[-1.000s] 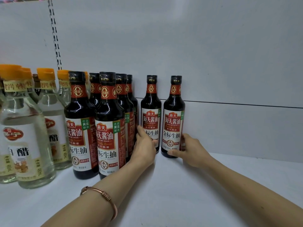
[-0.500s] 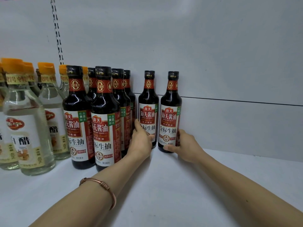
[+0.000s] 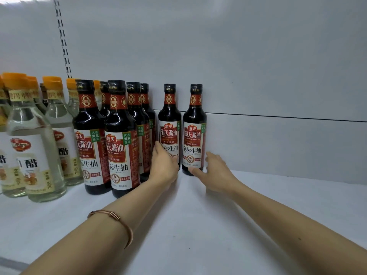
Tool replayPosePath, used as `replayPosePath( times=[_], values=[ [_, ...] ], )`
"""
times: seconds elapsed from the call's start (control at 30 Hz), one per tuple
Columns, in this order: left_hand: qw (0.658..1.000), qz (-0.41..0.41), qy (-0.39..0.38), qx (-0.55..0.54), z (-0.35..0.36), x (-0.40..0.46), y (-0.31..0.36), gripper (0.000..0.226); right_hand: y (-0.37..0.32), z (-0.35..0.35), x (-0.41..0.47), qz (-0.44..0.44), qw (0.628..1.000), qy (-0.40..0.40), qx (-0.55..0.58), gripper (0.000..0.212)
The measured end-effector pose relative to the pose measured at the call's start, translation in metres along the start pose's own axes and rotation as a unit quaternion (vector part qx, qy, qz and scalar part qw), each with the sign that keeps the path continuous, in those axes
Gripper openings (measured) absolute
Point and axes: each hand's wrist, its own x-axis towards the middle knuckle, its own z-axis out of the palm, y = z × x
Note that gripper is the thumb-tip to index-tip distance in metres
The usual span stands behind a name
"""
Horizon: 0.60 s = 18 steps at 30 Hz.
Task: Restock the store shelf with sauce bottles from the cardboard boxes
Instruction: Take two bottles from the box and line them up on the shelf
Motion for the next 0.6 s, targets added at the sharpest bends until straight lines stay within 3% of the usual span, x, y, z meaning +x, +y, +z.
replayPosePath(
  times=[0.17, 0.37, 0.6],
  values=[
    [0.997, 0.038, -0.059, 0.015, -0.036, -0.038, 0.01, 0.054, -0.041, -0.014, -0.042, -0.04, 0.997, 0.009, 0.062, 0.03],
    [0.992, 0.091, -0.081, -0.01, -0.115, -0.104, 0.003, 0.032, -0.1, 0.0, -0.099, -0.067, 0.992, 0.003, 0.111, 0.051],
    [0.994, 0.099, -0.04, 0.0, -0.24, -0.177, -0.054, 0.018, -0.195, 0.061, -0.164, -0.127, 0.98, -0.05, 0.146, 0.04]
  ],
)
